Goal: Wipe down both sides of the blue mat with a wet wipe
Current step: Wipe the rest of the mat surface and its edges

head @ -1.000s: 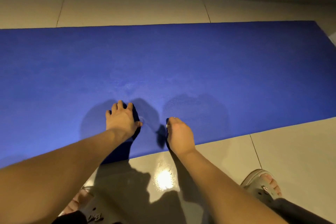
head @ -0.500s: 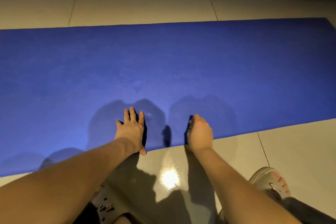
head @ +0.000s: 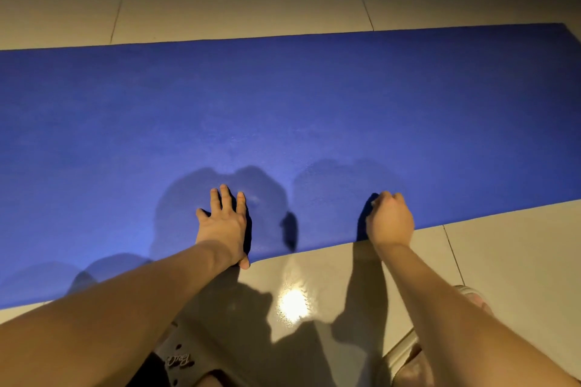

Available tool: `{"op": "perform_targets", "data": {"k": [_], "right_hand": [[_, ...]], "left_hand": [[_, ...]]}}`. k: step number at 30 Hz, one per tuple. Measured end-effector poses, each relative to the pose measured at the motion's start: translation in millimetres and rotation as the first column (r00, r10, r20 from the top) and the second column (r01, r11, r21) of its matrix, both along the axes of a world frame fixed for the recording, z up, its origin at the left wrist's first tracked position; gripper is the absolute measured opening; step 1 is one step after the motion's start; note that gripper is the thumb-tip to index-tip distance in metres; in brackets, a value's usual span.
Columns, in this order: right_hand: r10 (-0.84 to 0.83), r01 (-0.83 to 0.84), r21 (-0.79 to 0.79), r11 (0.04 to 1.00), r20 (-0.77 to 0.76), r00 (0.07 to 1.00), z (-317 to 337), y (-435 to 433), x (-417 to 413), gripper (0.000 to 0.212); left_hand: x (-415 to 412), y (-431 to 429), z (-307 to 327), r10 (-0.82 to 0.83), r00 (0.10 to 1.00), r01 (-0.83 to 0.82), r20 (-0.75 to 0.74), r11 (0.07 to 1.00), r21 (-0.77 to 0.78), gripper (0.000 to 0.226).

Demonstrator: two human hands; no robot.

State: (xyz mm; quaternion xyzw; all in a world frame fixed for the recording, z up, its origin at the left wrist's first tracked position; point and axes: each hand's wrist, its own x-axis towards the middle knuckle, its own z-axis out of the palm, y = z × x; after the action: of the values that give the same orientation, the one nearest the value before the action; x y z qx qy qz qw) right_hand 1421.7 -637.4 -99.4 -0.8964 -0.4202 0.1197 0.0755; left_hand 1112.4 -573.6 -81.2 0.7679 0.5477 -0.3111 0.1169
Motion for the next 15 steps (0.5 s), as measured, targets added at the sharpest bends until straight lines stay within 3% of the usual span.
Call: {"op": "perform_targets", "data": {"k": [3, 6, 10, 12, 15], "right_hand": [[0.080, -0.070, 0.103, 0.992, -0.097, 0.992, -4, 0, -61, 0.009], [0.254, -0.239, 0.102, 0.966, -0.179, 0.951, -4, -6, -113, 0.020], [0.442, -0.435, 0.079, 0.897, -0.163, 0.882, 2, -16, -100, 0.025], [0.396, -0.392, 0.060, 0.918, -0.102, 0.912, 0, -20, -65, 0.023], [0.188, -0.186, 0.034, 0.982, -0.058, 0.980, 0, -23, -5, 0.018]], "left_hand": [[2, 0, 4, -0.001, 1.000, 0.001, -0.010, 1.000, -0.005, 0.155], [2, 0, 6, -0.008, 1.000, 0.008, -0.014, 1.000, -0.008, 0.156], [-1, 0, 6, -0.028, 1.000, 0.028, -0.013, 1.000, 0.011, 0.157], [-4, 1, 6, -0.038, 0.999, 0.038, -0.005, 0.999, 0.011, 0.157], [-5, 1, 6, -0.038, 0.999, 0.038, 0.014, 0.999, 0.007, 0.156]]}}
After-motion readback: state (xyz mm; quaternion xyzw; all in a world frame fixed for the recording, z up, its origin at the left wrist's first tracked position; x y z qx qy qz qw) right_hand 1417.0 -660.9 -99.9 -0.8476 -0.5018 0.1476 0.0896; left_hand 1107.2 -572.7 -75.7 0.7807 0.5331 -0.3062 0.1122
